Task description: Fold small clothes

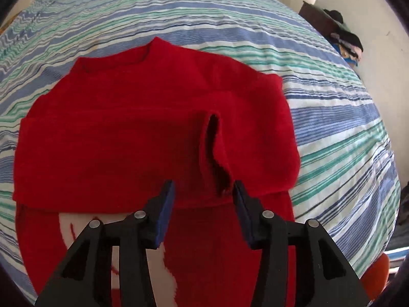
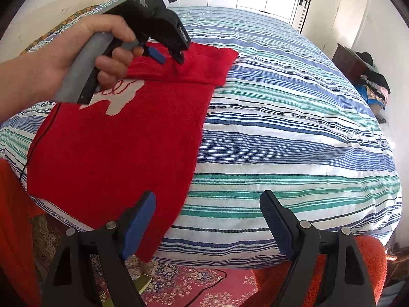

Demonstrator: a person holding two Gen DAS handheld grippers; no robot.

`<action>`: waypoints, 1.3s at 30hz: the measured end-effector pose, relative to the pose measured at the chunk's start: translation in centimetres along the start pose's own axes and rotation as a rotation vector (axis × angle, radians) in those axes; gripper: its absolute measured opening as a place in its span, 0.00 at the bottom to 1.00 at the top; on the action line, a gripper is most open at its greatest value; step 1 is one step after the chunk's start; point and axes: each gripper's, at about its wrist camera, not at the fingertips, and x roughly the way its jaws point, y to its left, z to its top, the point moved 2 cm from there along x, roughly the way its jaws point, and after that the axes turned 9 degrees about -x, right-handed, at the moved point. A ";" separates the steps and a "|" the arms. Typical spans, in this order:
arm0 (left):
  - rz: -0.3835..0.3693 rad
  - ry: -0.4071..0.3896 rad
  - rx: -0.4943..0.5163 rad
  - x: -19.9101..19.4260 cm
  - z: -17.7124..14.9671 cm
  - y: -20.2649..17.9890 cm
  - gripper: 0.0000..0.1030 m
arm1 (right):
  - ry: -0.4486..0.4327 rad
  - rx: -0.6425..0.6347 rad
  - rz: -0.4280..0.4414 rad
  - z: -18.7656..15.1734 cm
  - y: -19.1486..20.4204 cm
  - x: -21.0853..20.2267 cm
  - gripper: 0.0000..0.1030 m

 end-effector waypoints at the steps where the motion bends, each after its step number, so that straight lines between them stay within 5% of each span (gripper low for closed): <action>1: -0.028 0.000 -0.001 -0.6 -1.2 0.8 0.53 | -0.003 0.006 0.004 0.0 -0.1 0.0 0.81; 5: -0.024 -0.043 -0.018 -4.8 -4.2 6.9 0.54 | 0.012 0.017 0.024 -0.1 -0.2 0.8 0.81; 11: 0.215 -0.096 -0.120 -6.5 -3.9 21.0 0.52 | 0.032 0.014 0.050 0.1 0.2 2.0 0.81; 20: 0.342 -0.176 0.035 -2.5 -0.9 20.2 0.54 | 0.066 -0.023 0.051 0.3 1.6 3.1 0.81; 21: 0.372 -0.193 0.062 -2.0 -0.5 19.7 0.52 | 0.068 -0.024 0.048 0.4 1.7 3.1 0.81; 22: 0.402 -0.210 0.089 -1.6 -0.2 19.4 0.21 | 0.072 -0.025 0.044 0.3 1.7 3.2 0.81; 23: 0.421 -0.207 0.081 -1.5 0.0 19.8 0.04 | 0.075 -0.024 0.041 0.3 1.7 3.2 0.81; 26: 0.363 -0.249 -0.090 -2.8 -0.2 22.6 0.05 | 0.074 -0.014 0.034 0.3 1.5 3.1 0.81; 30: 0.328 -0.237 -0.165 -2.6 -0.7 24.6 0.05 | 0.075 0.003 0.034 0.2 1.0 3.3 0.81; 33: 0.326 -0.231 -0.182 -2.5 -0.7 24.8 0.14 | 0.088 -0.002 0.039 0.1 1.0 3.7 0.81; 38: 0.403 -0.214 -0.149 -3.8 -2.2 25.3 0.64 | 0.081 -0.004 0.041 0.0 1.0 3.5 0.81; 39: 0.374 -0.208 -0.162 -4.5 -2.6 25.8 0.64 | 0.079 0.002 0.042 -0.1 0.9 3.4 0.81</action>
